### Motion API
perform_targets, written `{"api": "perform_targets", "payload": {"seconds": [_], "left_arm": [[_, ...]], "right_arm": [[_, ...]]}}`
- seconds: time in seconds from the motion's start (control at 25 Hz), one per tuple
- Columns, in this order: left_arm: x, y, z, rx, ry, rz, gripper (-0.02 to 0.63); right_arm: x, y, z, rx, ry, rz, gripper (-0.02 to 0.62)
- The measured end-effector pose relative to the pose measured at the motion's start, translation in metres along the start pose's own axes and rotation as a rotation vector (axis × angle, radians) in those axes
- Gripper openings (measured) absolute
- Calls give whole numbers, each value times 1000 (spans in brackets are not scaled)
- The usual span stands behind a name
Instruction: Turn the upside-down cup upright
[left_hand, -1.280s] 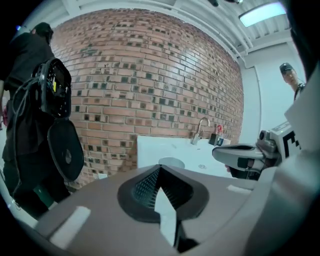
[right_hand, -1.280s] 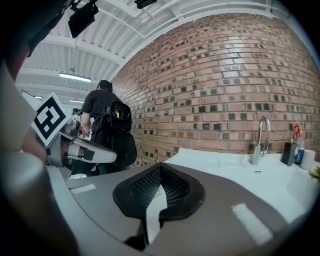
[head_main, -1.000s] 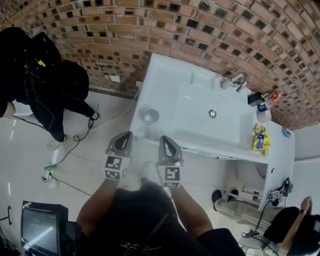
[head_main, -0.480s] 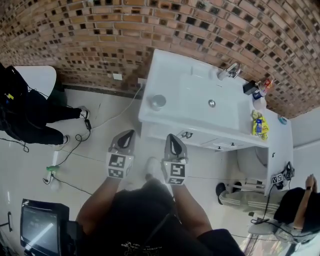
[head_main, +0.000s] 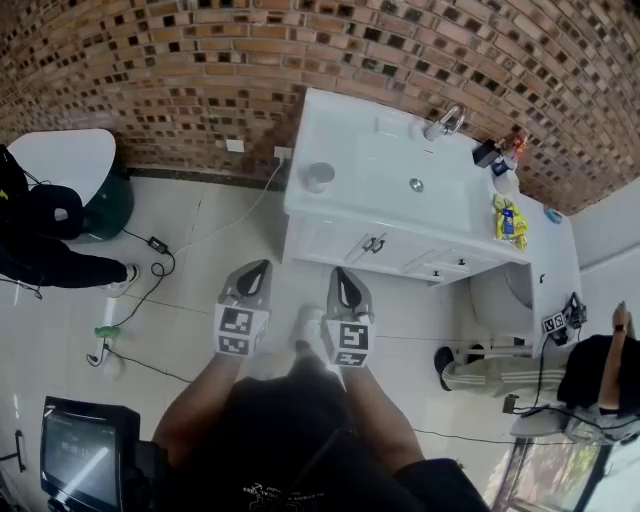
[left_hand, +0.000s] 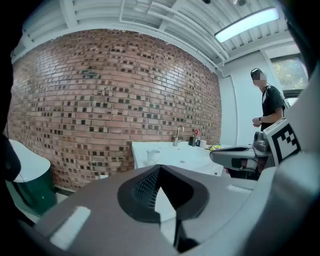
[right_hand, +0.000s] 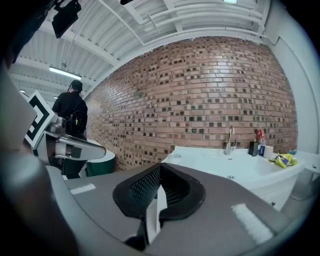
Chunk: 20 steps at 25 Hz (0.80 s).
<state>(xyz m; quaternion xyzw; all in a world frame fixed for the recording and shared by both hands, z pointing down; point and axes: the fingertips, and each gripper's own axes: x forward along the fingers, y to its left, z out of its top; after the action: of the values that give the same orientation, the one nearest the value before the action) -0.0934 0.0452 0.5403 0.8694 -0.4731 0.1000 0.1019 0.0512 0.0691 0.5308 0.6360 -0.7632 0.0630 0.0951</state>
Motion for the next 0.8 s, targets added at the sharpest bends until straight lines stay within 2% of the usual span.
{"api": "perform_targets", "payload": {"seconds": [0.36, 0.8], "left_arm": [[-41, -21, -9, 11, -1, -5, -6], [-55, -63, 3, 27, -15, 14, -6]], "right_arm": [[-44, 15, -6, 11, -3, -9, 12], [-82, -3, -3, -3, -2, 9, 11]]}}
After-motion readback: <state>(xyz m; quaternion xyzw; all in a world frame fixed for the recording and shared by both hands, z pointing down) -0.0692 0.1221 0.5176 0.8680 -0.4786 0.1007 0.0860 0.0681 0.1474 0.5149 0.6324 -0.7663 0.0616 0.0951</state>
